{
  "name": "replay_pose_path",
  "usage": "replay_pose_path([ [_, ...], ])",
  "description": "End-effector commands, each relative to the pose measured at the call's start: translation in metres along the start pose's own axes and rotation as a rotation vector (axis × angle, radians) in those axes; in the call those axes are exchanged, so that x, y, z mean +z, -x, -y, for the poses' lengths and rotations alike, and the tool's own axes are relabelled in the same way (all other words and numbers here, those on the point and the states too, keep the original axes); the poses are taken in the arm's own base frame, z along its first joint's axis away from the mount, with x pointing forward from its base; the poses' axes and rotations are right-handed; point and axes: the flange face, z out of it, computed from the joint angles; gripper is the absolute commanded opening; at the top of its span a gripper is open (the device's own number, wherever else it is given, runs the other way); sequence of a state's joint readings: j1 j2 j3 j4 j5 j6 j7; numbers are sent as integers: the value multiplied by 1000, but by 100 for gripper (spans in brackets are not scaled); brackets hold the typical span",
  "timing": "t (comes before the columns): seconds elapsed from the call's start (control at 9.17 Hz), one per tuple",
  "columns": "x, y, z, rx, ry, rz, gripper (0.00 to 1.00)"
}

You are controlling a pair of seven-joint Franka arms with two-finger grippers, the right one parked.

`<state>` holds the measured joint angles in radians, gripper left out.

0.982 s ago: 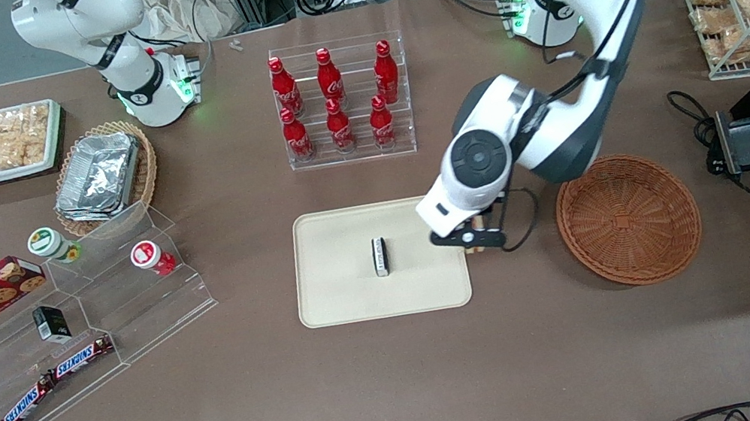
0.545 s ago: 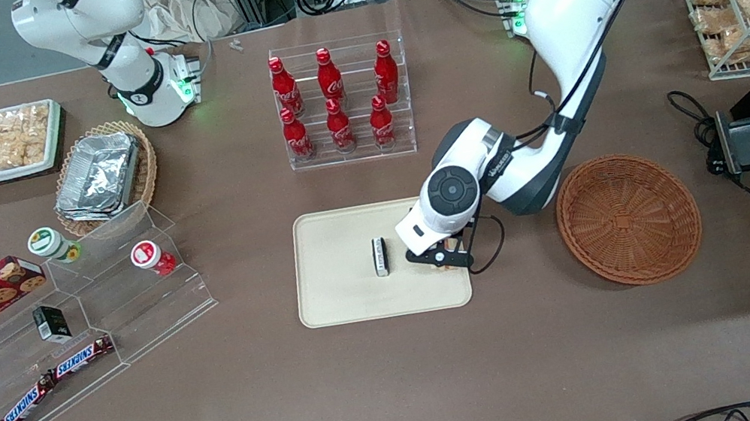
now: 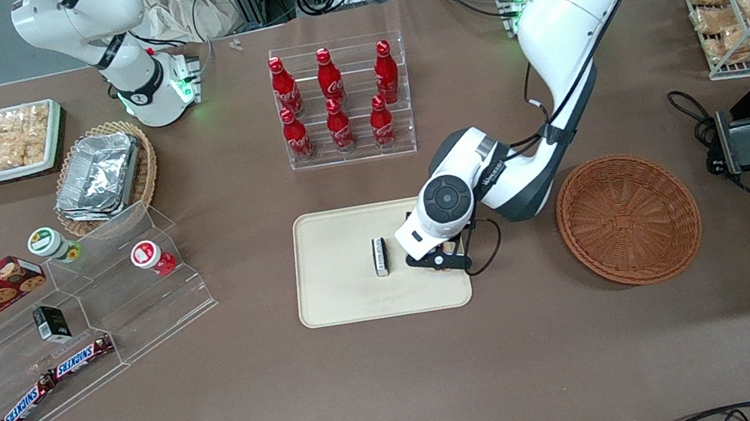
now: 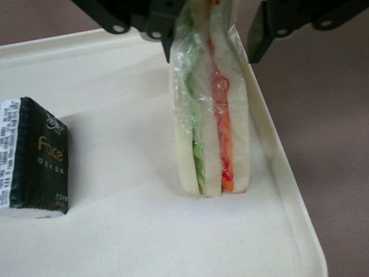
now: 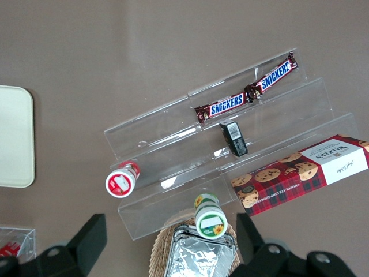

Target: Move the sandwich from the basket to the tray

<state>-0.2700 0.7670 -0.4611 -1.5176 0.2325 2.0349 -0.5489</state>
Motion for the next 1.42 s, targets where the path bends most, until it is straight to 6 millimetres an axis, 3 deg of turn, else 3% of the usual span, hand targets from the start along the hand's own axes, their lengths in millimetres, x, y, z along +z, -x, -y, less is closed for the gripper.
replay_pose_path([
  [0.0, -63, 11, 6, -34, -69, -18, 100],
  [0.11, -105, 20, 16, -42, -82, -35, 100],
  [0.22, -149, 26, 43, -78, -92, -64, 100],
  [0.55, -272, 61, 151, -71, -133, -128, 99],
  [0.76, -331, 88, 225, -88, -101, -176, 99],
  [1.09, -365, 119, 313, -177, -62, -186, 100],
  [1.31, -379, 130, 355, -117, -68, -218, 100],
])
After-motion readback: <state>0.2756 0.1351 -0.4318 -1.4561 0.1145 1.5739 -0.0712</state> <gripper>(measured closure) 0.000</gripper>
